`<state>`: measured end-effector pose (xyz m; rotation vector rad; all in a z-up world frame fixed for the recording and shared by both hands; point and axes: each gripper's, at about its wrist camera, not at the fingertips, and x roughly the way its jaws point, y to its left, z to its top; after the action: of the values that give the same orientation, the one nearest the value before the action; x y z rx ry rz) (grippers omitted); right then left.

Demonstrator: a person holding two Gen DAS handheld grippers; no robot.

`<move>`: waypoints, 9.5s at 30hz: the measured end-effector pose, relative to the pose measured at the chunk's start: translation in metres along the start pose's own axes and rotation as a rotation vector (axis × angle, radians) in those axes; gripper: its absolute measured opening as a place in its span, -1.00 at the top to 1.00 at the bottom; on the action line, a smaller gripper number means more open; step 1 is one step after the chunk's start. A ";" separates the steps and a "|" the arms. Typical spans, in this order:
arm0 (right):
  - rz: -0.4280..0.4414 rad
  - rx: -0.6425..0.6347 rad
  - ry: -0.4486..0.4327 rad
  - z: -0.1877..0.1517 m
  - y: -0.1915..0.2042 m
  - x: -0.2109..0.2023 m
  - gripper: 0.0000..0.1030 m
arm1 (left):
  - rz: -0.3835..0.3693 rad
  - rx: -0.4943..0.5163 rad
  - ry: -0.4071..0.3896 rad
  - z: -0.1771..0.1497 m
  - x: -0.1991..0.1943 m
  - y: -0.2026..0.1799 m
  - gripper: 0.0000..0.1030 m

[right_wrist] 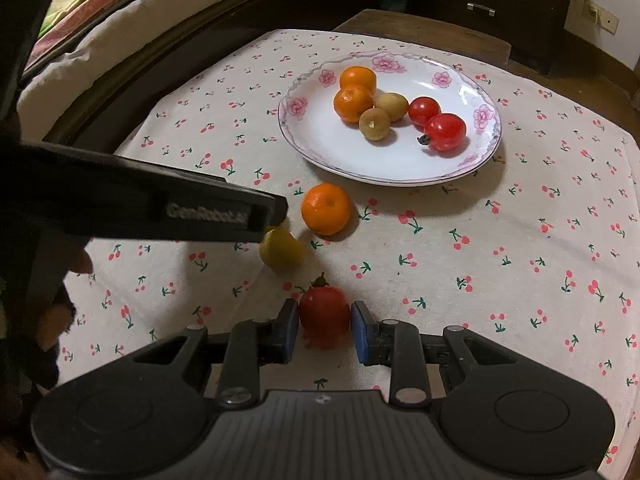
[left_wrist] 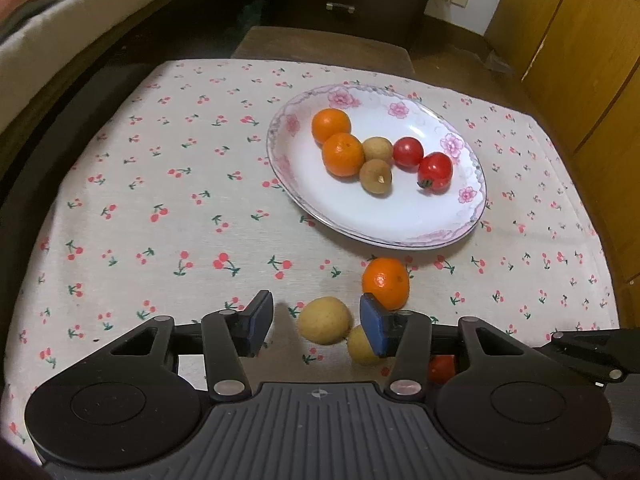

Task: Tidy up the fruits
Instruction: 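Grasp a red tomato with the right tool while the left tool grasps a brown potato, then lift the potato in the left tool and tomato in the right tool, then carry the potato and tomato over the white plate with both tools, then open both tools to drop the potato and tomato into the plate, then move both open tools back toward the loose orange and potato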

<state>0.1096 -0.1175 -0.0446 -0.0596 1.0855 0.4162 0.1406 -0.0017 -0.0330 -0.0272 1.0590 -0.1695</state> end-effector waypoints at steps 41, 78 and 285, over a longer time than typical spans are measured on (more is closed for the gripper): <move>0.001 -0.019 0.002 -0.004 0.003 -0.006 0.40 | -0.016 0.033 0.043 -0.041 -0.023 0.010 0.27; -0.072 0.004 -0.021 -0.001 0.002 -0.004 0.44 | 0.002 -0.005 0.053 -0.039 -0.012 0.013 0.23; -0.026 0.199 -0.057 0.046 -0.030 -0.007 0.22 | -0.070 0.080 0.060 -0.016 0.005 -0.017 0.32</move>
<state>0.1564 -0.1354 -0.0215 0.1136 1.0643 0.2836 0.1271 -0.0186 -0.0438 0.0127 1.1112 -0.2772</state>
